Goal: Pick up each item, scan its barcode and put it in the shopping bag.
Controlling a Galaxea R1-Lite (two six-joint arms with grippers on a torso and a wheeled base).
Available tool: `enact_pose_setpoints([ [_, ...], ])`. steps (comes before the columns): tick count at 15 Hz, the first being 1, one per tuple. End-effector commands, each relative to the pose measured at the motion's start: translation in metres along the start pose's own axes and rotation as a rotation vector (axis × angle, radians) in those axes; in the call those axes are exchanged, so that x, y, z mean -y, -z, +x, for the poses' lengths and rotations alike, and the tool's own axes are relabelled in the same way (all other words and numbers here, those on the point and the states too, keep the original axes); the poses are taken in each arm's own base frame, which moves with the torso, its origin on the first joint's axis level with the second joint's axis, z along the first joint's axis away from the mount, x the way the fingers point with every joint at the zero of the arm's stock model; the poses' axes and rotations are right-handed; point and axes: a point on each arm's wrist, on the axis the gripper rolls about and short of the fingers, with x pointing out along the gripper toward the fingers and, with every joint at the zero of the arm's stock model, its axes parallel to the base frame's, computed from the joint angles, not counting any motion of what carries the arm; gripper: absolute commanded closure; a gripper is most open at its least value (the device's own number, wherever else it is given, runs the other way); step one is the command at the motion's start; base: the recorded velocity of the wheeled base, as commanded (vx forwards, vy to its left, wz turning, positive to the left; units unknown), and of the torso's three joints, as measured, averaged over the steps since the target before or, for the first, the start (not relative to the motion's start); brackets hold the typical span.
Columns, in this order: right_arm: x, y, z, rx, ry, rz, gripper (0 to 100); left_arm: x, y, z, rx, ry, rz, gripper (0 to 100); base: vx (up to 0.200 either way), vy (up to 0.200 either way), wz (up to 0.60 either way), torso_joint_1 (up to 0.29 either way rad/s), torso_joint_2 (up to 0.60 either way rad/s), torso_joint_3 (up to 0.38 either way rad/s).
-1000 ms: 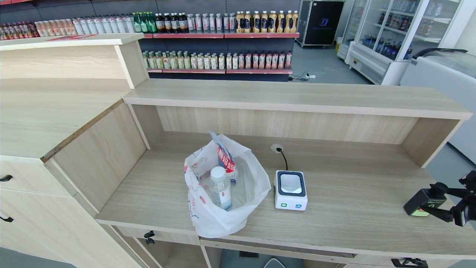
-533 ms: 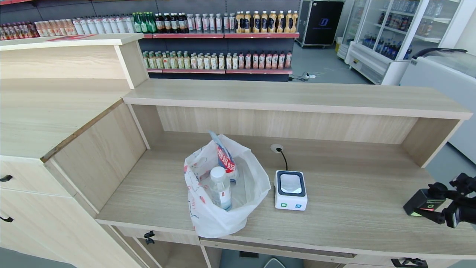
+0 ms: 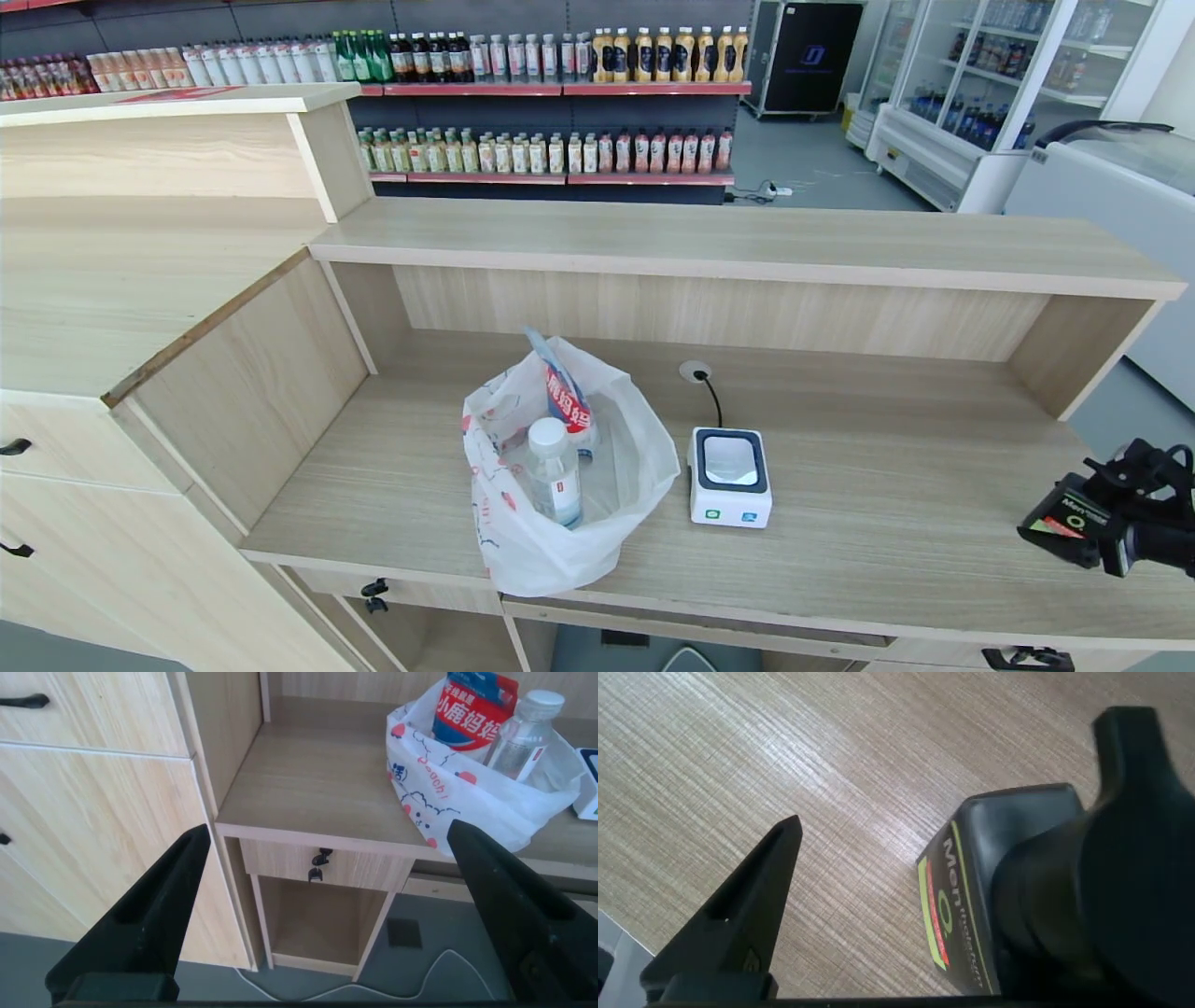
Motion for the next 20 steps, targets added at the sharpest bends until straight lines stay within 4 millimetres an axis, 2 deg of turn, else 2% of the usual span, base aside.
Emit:
enact_pose_setpoints([
  [1,-0.007,0.004,0.001,-0.007,-0.017,-0.002,0,0.0,0.0,0.0,0.0,0.0,0.0,0,0.0,0.0,0.0,0.0,0.0,0.0],
  [5,-0.01,0.007,0.004,-0.012,-0.03,-0.019,0,0.0,0.0,0.0,0.0,0.0,0.0,0,0.0,0.0,0.0,0.0,0.0,0.0],
  [6,-0.01,0.007,0.004,-0.012,-0.03,-0.019,100,0.0,0.0,0.0,0.0,0.0,0.0,0,0.0,0.0,0.0,0.0,0.0,0.0],
  [12,-0.006,0.002,0.004,-0.008,-0.015,-0.062,100,0.0,0.0,0.0,0.0,-0.002,0.0,0,0.0,0.0,0.0,0.0,0.0,0.0],
  [15,0.005,-0.017,-0.004,0.028,0.056,-0.202,100,0.0,0.0,0.0,0.0,0.0,0.0,0,0.0,0.0,0.0,0.0,0.0,0.0],
  [17,0.008,-0.059,-0.024,0.068,0.129,-0.38,100,0.0,0.0,0.0,0.002,0.0,0.0,0,0.0,0.0,0.0,0.0,0.0,0.0],
  [19,-0.023,-0.13,-0.07,0.124,0.217,-0.683,100,0.0,0.0,0.0,0.0,0.0,0.0,0,0.0,0.0,0.0,0.0,0.0,0.0],
  [20,-0.043,-0.156,-0.092,0.144,0.261,-0.837,100,0.0,0.0,0.0,0.0,0.0,0.0,0,0.0,0.0,0.0,0.0,0.0,0.0],
])
